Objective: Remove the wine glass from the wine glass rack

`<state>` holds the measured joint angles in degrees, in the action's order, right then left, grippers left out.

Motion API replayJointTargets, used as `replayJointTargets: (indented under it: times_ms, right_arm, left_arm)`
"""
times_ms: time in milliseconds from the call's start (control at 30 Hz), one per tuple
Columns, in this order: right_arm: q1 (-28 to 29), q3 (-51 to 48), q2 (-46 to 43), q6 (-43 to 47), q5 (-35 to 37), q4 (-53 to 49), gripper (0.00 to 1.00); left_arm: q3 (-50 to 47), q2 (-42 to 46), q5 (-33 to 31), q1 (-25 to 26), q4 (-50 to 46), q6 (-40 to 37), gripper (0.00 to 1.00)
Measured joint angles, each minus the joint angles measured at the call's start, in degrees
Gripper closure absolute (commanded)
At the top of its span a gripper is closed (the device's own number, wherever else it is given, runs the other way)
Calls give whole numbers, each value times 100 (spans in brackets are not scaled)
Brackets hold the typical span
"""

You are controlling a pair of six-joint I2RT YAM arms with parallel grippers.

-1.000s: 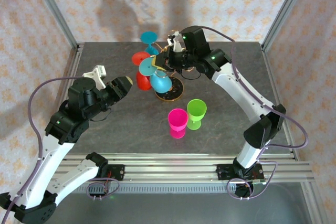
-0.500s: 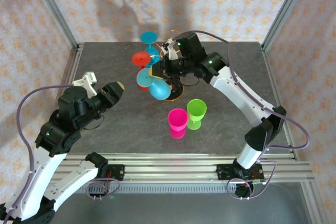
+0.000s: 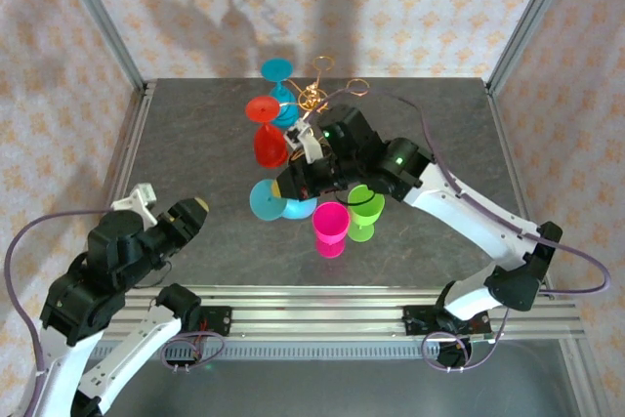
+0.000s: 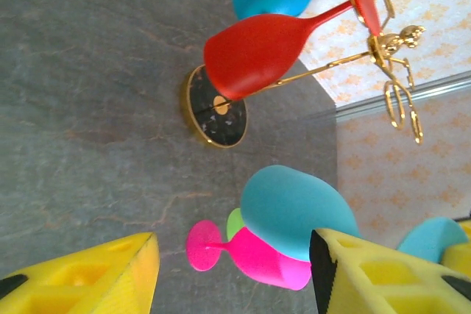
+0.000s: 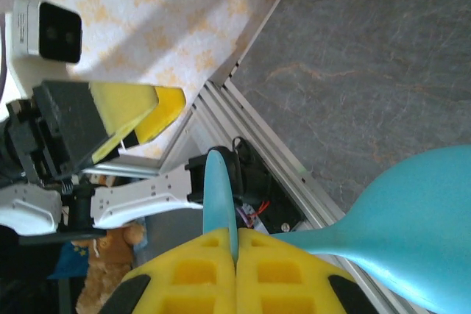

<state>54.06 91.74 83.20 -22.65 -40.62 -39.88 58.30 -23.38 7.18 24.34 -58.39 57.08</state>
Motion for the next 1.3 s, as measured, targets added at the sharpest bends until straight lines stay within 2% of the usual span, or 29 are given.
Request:
replayJointTargets:
  times_ms: [200, 467, 867, 1100, 1300]
  right_arm:
    - [396, -302, -103, 291, 446, 74, 100]
    - [999, -415, -70, 850, 1226, 236, 100]
    - [1137, -400, 378, 1447, 1631, 505, 100]
    - [1609, -533, 378, 2033, 2273, 846, 100]
    - [2157, -1005, 378, 2559, 3180, 1298, 100]
  left_arm:
    - [-31, 229, -17, 0, -619, 55, 41]
    - [-74, 229, 31, 0, -977, 55, 39]
    - [-391, 227, 205, 0, -1043, 122, 36]
    - [-542, 227, 361, 0, -1043, 205, 34]
    - [-632, 269, 546, 0, -1119, 348, 31]
